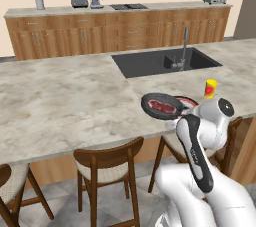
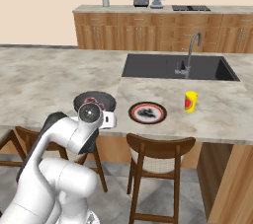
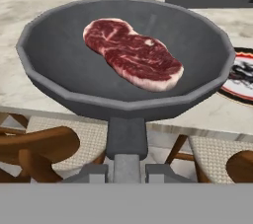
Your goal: Pick up the pan with the steak in it and place it on the dining table. Then place the steak on the plate.
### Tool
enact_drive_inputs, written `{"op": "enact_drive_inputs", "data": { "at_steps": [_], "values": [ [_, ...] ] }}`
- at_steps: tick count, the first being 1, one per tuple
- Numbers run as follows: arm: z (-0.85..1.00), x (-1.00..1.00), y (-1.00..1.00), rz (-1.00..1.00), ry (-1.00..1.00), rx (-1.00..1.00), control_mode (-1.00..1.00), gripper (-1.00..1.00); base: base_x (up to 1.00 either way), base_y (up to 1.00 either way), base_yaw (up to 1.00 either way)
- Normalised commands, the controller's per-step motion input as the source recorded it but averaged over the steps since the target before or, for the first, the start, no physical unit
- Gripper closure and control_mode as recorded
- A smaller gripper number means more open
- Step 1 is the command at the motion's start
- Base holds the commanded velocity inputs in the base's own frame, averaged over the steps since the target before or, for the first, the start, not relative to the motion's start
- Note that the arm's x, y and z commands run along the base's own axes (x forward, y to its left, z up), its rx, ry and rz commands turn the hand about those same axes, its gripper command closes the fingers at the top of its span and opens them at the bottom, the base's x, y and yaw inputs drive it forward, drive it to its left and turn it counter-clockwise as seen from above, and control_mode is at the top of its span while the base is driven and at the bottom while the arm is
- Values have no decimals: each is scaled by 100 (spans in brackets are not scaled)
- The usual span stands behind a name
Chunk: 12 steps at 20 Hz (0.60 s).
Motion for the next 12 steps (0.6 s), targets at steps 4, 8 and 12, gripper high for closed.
{"op": "enact_drive_inputs", "data": {
  "at_steps": [4,8,12],
  "values": [
    [-30,41,4,-4,9,0,-100,100,0,0,0],
    [-8,16,0,-1,3,0,-100,100,0,0,0],
    [-17,9,3,0,0,0,-100,100,0,0,0]
  ]
}}
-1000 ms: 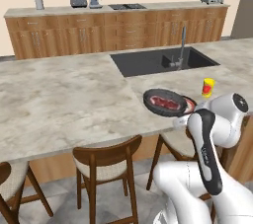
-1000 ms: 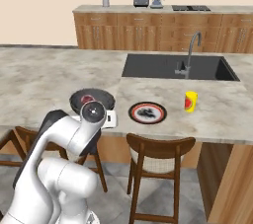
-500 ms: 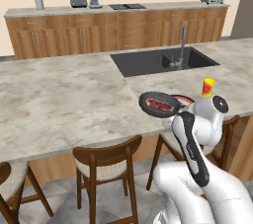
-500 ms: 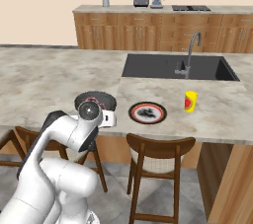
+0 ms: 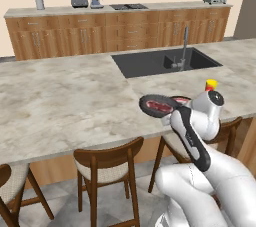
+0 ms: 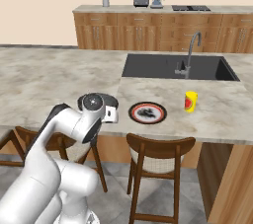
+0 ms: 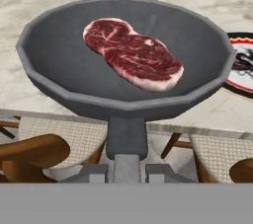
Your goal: Pick up the pan with the steak in it and place it on the dining table. Then place the steak on the plate.
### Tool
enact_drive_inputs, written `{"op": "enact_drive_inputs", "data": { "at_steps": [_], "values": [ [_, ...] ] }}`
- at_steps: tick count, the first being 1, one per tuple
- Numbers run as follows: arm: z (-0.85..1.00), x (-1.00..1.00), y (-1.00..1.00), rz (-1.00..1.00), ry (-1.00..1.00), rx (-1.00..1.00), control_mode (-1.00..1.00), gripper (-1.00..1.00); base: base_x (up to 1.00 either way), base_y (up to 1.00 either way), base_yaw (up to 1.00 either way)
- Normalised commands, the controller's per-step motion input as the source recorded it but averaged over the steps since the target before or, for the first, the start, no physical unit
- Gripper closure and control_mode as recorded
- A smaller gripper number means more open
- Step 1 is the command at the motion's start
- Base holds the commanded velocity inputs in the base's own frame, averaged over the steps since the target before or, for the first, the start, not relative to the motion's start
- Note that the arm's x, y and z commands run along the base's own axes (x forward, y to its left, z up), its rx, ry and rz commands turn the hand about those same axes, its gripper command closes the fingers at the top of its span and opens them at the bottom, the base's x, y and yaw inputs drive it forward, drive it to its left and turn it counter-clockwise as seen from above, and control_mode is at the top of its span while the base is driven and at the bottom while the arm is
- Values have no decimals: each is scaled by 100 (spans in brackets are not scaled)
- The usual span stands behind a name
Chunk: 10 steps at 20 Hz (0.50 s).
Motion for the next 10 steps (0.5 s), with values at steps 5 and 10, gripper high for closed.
{"op": "enact_drive_inputs", "data": {
  "at_steps": [5,10],
  "values": [
    [-46,16,11,-1,0,-4,-100,100,0,0,0],
    [-44,26,10,-3,0,-4,-100,100,0,0,0]
  ]
}}
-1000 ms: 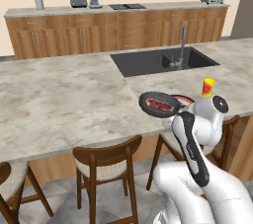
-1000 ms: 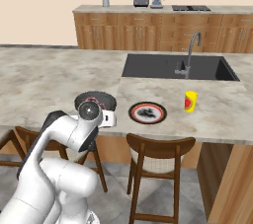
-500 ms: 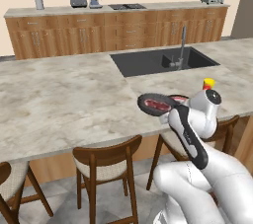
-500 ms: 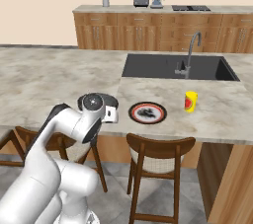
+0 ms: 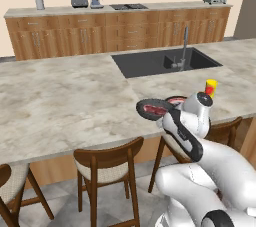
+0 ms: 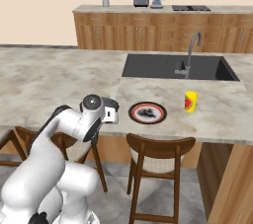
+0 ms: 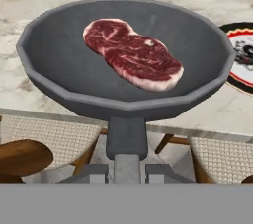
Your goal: Pick up the pan with the steak in it and place it on the dining table. Then place the steak on the plate.
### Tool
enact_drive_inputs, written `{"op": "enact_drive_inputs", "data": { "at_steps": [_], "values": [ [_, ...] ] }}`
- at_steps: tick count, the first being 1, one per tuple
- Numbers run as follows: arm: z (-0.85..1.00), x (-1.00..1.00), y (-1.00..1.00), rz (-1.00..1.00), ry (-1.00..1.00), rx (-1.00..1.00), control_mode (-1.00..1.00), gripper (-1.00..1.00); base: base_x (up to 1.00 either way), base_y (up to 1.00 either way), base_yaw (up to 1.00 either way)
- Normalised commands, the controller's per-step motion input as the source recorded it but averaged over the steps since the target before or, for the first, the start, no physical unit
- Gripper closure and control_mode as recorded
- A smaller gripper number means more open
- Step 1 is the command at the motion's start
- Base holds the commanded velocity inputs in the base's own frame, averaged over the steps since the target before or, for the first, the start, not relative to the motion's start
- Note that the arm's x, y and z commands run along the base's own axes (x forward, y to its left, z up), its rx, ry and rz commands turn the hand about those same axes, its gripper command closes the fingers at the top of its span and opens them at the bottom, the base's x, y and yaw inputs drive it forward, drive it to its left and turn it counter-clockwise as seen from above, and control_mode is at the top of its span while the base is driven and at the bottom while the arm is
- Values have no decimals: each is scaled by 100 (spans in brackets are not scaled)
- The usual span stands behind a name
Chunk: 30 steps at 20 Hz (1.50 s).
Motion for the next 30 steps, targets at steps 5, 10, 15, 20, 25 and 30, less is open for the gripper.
{"op": "enact_drive_inputs", "data": {
  "at_steps": [5,10,15,20,25,30],
  "values": [
    [-38,31,2,-3,0,-5,-100,100,0,0,0],
    [-52,24,4,-1,0,-7,-100,100,0,0,0],
    [-39,32,7,-1,0,-6,-100,100,0,0,0],
    [-33,32,5,-1,0,-4,-100,100,0,0,0],
    [-20,40,0,0,0,0,-100,100,0,0,0],
    [-19,45,0,0,3,0,-100,100,0,0,0]
  ]
}}
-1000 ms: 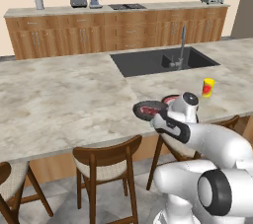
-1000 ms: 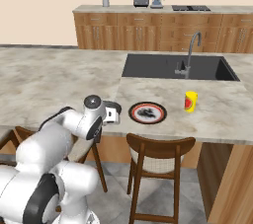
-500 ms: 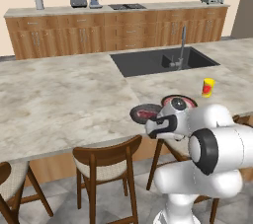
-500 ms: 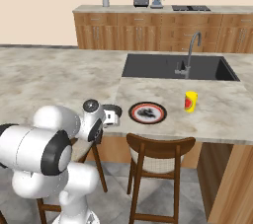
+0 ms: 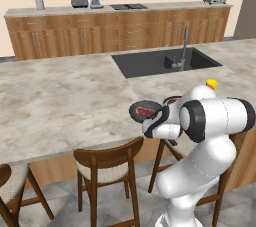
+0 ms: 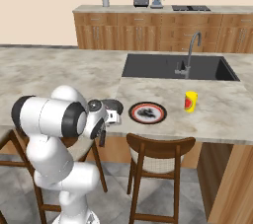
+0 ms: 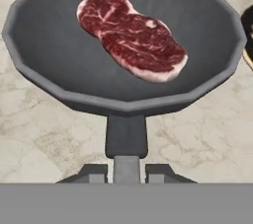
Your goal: Pick up the pan with the steak in it and place it on the dining table. Then place the steak on the plate.
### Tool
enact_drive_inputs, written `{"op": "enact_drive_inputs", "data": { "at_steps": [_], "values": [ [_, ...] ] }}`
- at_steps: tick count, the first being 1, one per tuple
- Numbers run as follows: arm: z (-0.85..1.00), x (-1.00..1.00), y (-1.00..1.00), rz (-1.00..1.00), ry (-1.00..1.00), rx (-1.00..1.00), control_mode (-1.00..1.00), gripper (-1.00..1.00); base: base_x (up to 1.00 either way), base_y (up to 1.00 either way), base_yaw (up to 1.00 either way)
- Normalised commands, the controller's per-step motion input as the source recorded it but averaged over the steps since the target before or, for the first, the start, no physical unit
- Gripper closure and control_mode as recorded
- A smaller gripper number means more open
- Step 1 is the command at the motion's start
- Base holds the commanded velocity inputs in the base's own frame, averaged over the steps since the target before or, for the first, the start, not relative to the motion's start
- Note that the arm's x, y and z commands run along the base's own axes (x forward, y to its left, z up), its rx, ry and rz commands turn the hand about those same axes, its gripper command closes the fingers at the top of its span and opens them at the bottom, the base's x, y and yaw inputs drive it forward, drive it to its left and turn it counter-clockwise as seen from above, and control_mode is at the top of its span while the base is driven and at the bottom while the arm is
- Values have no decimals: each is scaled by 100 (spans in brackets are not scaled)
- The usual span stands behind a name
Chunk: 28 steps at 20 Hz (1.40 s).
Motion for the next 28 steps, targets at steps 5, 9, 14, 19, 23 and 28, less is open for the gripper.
{"op": "enact_drive_inputs", "data": {
  "at_steps": [5,9,14,19,23,28],
  "values": [
    [-1,12,0,0,3,0,-100,100,0,0,0],
    [0,0,0,0,0,0,-100,-100,0,0,0],
    [13,1,0,-1,0,2,-100,-100,0,0,0],
    [56,0,0,-5,0,3,-100,-100,0,0,0],
    [83,1,4,-4,1,3,-100,-100,0,0,0],
    [95,0,10,-5,3,2,-100,-100,0,0,0]
  ]
}}
